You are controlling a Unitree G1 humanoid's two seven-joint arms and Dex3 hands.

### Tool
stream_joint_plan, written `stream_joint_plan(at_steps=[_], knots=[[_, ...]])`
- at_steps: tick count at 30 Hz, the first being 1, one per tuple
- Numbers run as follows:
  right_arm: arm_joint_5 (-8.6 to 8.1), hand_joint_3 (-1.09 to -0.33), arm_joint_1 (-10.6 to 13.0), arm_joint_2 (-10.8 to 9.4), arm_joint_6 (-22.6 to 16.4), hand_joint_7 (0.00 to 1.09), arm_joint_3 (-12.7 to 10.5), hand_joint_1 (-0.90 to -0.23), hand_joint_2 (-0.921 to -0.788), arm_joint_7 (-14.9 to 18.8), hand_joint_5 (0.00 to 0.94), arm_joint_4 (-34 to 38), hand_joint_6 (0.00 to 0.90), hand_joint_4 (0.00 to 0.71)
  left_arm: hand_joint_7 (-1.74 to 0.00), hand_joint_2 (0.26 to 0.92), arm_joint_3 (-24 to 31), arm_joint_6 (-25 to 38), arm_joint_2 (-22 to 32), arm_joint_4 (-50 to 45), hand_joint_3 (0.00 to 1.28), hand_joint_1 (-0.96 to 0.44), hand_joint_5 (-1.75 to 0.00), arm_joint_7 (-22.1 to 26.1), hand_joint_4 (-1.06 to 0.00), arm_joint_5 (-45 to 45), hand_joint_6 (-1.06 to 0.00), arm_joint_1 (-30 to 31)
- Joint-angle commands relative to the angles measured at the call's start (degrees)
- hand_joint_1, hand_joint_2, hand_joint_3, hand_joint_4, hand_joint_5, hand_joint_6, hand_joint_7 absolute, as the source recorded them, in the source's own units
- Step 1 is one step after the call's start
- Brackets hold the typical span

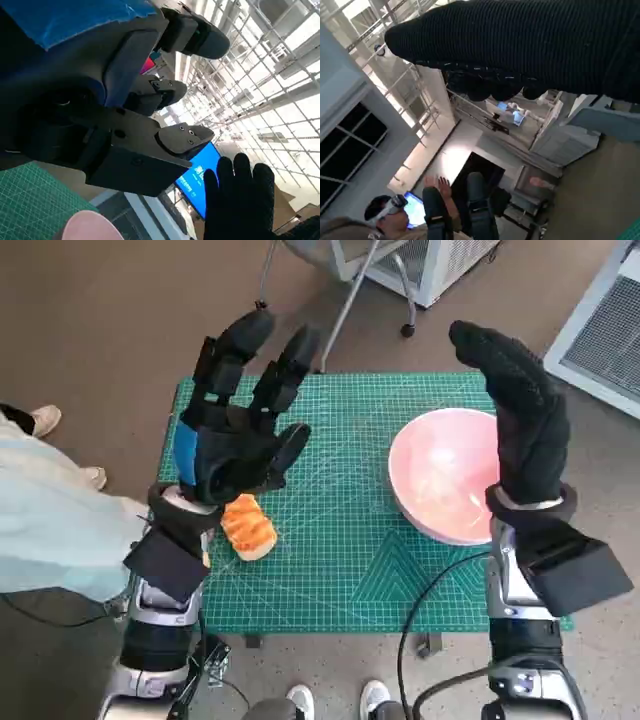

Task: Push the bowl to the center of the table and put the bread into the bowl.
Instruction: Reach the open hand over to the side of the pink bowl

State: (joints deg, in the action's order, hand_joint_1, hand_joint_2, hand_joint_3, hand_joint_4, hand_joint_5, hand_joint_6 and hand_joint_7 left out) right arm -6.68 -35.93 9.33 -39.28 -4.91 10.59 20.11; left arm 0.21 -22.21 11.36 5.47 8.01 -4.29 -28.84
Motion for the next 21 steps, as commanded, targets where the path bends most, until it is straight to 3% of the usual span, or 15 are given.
stream_joint_plan(at_steps=[1, 21], knots=[[-0.78, -0.695, 1.08, -0.44, 1.02, 0.75, 0.11, -0.592, -0.921, 0.81, 0.000, 0.09, 0.026, 0.337, -0.77, 0.767, -0.05, 0.18, 0.36, -0.67, 0.63, 0.02, 0.00, 0.08, -0.29, -0.20, 0.00, 0.67], [-1.08, -0.677, 1.21, -0.37, 0.58, 0.74, -0.49, -0.594, -0.921, 1.54, 0.001, 0.69, 0.028, 0.337, -0.77, 0.762, -0.13, -0.49, 0.09, 0.34, 0.64, 0.02, 0.00, -0.09, -0.29, -0.18, 0.00, 0.59]])
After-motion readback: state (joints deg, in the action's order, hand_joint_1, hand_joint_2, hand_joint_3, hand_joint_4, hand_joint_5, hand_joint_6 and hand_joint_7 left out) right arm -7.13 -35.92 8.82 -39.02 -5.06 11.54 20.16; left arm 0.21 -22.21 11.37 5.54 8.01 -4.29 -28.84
